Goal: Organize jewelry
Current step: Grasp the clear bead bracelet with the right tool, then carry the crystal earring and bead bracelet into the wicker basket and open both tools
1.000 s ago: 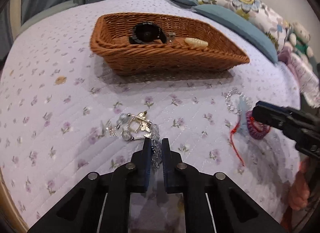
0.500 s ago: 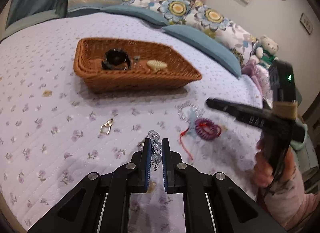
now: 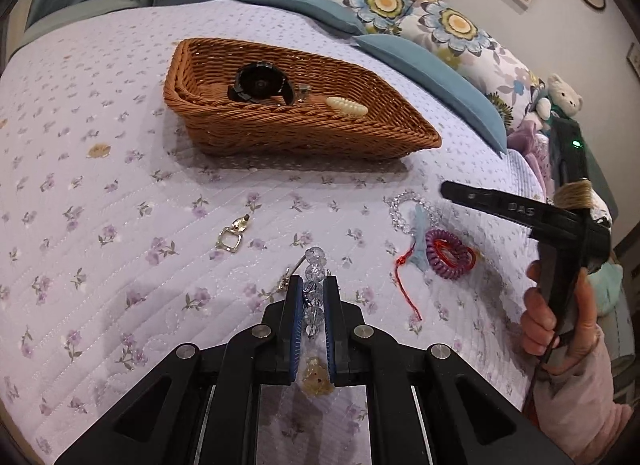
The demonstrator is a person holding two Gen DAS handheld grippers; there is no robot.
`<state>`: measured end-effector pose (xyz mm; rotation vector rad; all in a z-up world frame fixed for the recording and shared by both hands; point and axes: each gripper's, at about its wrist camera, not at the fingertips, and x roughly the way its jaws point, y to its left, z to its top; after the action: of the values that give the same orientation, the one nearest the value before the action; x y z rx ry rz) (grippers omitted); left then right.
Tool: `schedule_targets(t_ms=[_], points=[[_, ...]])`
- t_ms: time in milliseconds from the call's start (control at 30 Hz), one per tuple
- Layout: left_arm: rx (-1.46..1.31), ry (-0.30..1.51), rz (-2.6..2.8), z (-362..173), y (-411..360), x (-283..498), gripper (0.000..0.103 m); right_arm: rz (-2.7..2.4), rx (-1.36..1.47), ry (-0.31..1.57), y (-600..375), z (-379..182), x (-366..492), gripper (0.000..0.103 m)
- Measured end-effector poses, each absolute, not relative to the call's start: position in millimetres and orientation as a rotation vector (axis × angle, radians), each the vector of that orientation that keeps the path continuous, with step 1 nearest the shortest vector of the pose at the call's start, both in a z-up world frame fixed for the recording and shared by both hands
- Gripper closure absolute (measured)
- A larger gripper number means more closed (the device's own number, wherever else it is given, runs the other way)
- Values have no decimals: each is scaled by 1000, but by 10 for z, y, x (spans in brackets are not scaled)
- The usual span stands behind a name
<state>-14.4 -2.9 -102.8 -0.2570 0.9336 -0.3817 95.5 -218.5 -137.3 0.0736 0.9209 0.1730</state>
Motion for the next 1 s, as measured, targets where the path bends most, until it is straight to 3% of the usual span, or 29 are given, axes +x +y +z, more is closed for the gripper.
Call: schedule_targets(t_ms=[167, 233, 267, 300, 633, 1000], points=[[-246, 938, -383, -1036, -72, -148, 93, 139, -4, 969, -2075, -1560, 1013, 73], [-245, 939, -388, -1038, -89, -144, 93, 139, -47, 961, -2017, -1596, 1026, 78], [-242, 939, -389, -1037, -94, -138, 93, 142, -63, 962, -1985, -1616, 1037, 89], [-239, 938, -390, -1038, -97, -139, 93, 143, -81, 956, -1956, -1621, 1035, 92], [-271, 896, -425, -951, -58, -184, 93, 291, -38, 763, -1855, -1193, 736, 92], [-386, 792, -499, -588, 92, -201, 93, 374, 89, 684, -1979, -767, 524, 92]])
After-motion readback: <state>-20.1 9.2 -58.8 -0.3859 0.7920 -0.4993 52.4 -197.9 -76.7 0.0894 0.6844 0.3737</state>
